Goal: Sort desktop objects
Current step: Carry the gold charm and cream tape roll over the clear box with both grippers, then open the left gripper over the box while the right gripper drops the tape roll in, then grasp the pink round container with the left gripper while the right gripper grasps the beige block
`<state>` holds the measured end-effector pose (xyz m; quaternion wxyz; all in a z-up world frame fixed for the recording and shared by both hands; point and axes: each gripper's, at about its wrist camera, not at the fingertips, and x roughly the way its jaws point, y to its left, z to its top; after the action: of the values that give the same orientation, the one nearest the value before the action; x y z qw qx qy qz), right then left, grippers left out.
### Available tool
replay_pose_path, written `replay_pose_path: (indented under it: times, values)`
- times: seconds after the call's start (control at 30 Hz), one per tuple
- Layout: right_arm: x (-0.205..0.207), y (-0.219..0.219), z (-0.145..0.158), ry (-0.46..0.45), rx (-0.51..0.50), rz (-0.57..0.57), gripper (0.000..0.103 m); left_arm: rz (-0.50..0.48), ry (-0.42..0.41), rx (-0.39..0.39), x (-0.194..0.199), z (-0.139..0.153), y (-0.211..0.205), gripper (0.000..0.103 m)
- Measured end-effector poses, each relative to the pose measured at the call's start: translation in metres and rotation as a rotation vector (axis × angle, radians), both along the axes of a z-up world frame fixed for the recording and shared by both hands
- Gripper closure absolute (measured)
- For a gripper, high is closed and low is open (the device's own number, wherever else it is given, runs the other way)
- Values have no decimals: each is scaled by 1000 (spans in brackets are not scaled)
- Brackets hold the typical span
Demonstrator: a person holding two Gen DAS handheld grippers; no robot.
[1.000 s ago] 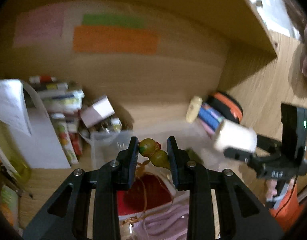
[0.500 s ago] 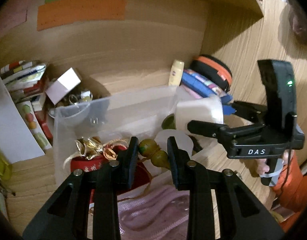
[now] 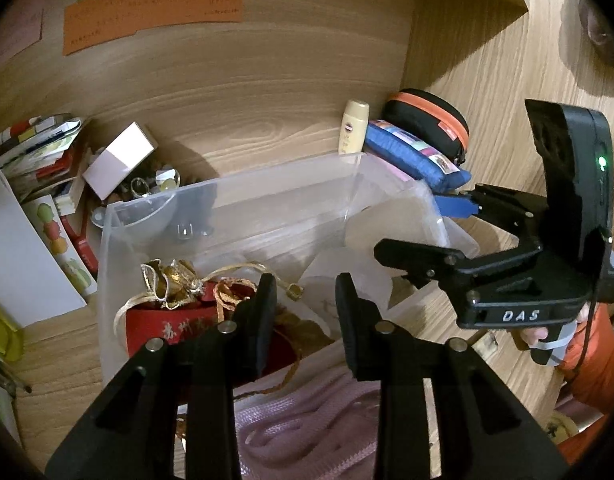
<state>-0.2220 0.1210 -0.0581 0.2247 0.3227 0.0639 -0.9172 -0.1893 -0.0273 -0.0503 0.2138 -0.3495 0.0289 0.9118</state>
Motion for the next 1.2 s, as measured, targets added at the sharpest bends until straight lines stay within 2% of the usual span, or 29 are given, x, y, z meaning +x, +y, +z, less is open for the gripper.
replay_pose_path:
  times: [0.13,0.23,0.3,0.43,0.53,0.67,0.93,1.1,1.2]
  values:
    - [11,-8,3,50,23,38,35,33,34,-19,3,3,-2,59]
    - [24,-17,5,143,94,44,23,48,58,-12,7,8,-5,55]
    - [30,-21,7,181,115,51,21,66,79,-12,9,12,-8,48]
    - [33,-21,10,183,116,62,17,114,118,-23,13,21,-13,40]
    - [31,-18,12,167,96,44,3,150,143,-10,19,31,-18,25]
    - [29,-13,16,151,58,41,1,206,183,3,32,43,-24,9]
    - [39,3,32,132,-1,9,1,273,238,-60,70,54,-30,2]
    - [62,22,42,143,-55,-21,0,271,215,-47,88,48,-34,2]
    - [72,27,38,123,-50,-29,0,271,192,-53,95,41,-33,2]
